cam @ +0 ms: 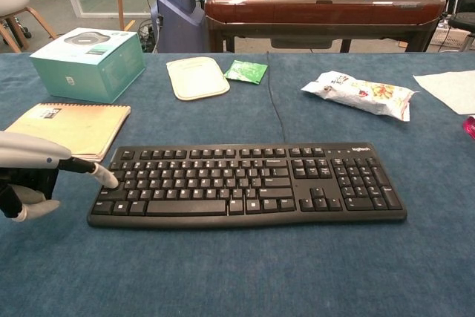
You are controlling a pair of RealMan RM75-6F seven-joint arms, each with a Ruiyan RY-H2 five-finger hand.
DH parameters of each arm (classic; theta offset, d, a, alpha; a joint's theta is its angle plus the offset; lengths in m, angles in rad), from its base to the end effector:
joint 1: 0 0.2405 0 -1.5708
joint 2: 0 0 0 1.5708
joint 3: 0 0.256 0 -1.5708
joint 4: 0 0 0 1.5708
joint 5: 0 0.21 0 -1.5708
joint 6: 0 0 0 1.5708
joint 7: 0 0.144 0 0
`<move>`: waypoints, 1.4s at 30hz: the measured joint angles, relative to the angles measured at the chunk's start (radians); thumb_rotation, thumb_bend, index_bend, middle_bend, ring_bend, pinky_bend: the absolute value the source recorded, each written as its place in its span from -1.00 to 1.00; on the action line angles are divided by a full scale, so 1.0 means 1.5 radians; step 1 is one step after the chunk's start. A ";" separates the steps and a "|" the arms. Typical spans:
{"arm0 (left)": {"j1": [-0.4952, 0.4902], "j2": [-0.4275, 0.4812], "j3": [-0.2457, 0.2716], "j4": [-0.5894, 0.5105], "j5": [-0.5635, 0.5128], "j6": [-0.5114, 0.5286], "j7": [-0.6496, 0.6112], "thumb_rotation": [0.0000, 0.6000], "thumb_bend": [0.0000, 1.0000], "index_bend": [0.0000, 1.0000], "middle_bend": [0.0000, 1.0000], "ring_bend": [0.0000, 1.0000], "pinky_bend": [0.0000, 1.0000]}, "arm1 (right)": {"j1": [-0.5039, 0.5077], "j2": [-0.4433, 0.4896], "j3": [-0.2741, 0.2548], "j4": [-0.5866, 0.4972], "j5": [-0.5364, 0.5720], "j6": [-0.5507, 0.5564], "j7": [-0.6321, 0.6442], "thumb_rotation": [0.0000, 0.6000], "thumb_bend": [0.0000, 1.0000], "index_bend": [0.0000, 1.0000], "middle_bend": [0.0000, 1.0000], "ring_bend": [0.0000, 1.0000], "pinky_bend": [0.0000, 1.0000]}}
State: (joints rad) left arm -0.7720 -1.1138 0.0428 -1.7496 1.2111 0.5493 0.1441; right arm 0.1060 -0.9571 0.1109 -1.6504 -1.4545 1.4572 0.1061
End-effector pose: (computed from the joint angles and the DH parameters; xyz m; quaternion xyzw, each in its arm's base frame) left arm -0.2101 0.2828 0.0383 -0.8409 -0.4322 -0.1554 0.2864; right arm -0.3095 -0.2002 0.2156 0.5789 -0.3733 0.4003 0.6044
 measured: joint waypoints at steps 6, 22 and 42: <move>-0.007 -0.004 0.008 0.008 -0.019 -0.004 0.006 1.00 0.10 -0.76 0.99 1.00 0.98 | 0.000 0.000 0.000 0.001 0.000 -0.001 0.001 1.00 -0.90 -1.00 -0.90 -0.87 -0.91; 0.030 0.073 -0.004 -0.066 0.019 0.099 -0.036 1.00 0.10 -0.77 0.53 0.60 0.75 | 0.001 -0.003 0.002 0.010 0.005 -0.004 0.008 1.00 -0.90 -1.00 -0.90 -0.87 -0.91; 0.305 0.036 -0.050 0.016 0.077 0.573 -0.130 0.50 -0.52 -0.91 -0.81 -0.72 -0.71 | 0.010 -0.006 0.003 0.021 0.002 -0.016 0.016 1.00 -0.90 -1.00 -0.90 -0.87 -0.91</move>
State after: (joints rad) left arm -0.3150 -1.0597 -0.0324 -1.7263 1.3264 1.4090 -0.0505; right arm 0.1203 -0.9665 0.1158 -1.6193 -1.4509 1.4325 0.1306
